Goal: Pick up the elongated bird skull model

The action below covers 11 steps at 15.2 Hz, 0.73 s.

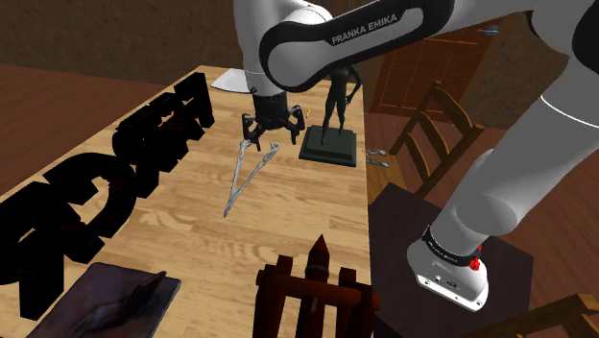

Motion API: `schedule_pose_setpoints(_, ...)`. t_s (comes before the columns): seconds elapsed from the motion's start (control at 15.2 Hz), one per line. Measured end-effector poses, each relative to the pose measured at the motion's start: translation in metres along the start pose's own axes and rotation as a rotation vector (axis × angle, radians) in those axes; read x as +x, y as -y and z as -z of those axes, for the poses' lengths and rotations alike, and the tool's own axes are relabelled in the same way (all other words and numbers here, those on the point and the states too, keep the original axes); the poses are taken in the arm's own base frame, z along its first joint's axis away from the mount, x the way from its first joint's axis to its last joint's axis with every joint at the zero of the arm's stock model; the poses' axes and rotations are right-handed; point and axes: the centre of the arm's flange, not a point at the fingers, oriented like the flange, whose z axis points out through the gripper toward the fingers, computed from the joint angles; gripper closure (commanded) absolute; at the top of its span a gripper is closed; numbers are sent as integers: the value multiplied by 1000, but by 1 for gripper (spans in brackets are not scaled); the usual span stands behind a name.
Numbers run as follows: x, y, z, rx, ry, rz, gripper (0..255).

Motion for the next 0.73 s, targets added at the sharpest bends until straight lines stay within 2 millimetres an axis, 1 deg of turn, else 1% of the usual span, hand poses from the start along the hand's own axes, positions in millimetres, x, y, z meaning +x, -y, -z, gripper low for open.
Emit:
schedule_pose_setpoints(0.2, 6, 38, -15, -14, 6, -65, 0)
schedule_pose_setpoints(0.46, 21, 89, -37, -34, 13, -152, 0)
schedule_pose_setpoints(0.53, 25, 98, -41, -39, 16, -175, 0)
schedule_pose_setpoints(0.66, 33, 124, -46, -47, 18, -213, 0)
schedule_pose_setpoints(0.73, 34, 127, -53, -50, 19, -221, 0)
